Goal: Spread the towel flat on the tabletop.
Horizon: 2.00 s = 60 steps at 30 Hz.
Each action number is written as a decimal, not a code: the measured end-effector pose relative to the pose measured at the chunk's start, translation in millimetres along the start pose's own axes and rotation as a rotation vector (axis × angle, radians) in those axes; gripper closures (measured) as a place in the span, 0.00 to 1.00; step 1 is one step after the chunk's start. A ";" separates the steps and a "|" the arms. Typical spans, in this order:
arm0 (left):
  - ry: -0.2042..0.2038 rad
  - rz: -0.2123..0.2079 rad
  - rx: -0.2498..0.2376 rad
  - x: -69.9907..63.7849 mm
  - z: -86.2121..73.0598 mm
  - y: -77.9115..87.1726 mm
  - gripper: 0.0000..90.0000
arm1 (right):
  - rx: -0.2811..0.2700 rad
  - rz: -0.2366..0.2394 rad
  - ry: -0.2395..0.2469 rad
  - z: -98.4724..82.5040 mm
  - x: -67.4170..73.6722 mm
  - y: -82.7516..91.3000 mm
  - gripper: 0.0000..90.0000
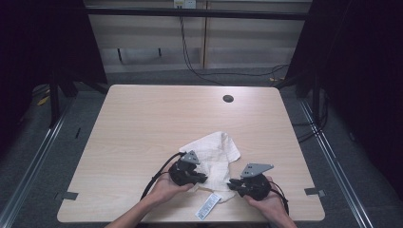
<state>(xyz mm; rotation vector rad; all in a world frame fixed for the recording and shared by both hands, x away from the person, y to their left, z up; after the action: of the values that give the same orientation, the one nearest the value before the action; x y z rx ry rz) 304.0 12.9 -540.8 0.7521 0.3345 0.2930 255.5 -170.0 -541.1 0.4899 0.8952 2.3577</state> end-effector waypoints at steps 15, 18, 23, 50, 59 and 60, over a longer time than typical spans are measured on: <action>0.000 0.033 -0.125 -0.9 8.4 35.2 0.70 | -0.007 -0.033 -0.046 13.7 -35.1 -6.5 0.72; 0.018 0.018 -0.152 -0.8 6.3 51.9 0.69 | -0.024 -0.025 -0.069 14.0 -35.0 -1.3 0.66; -0.038 -0.019 -0.096 -1.7 -20.2 69.8 0.82 | -0.065 -0.016 -0.087 14.2 -23.7 11.4 0.62; -0.142 -0.051 0.009 -10.8 -57.1 57.2 0.65 | -0.081 -0.012 -0.098 -0.3 -11.3 19.9 0.59; -0.251 0.007 0.009 -15.7 -58.0 55.1 0.75 | -0.087 0.001 -0.105 0.0 -10.8 21.7 0.58; -0.253 0.011 0.010 -15.0 -58.2 55.4 0.77 | -0.087 0.000 -0.104 0.0 -11.2 21.6 0.58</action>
<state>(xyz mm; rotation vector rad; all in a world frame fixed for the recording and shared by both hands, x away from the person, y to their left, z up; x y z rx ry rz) 259.6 81.5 -538.5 0.7909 0.0929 0.2040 256.1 -190.2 -527.6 0.5717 0.7421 2.3363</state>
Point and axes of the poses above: each handheld gripper's, and its own axes: y roughly backward along the jaws, z roughly out of its top, x roughly to its left, the point moved 6 cm from there along -y, roughly forward along the jaws, and after that the axes turned 4 degrees about z, right-handed, at the moved point
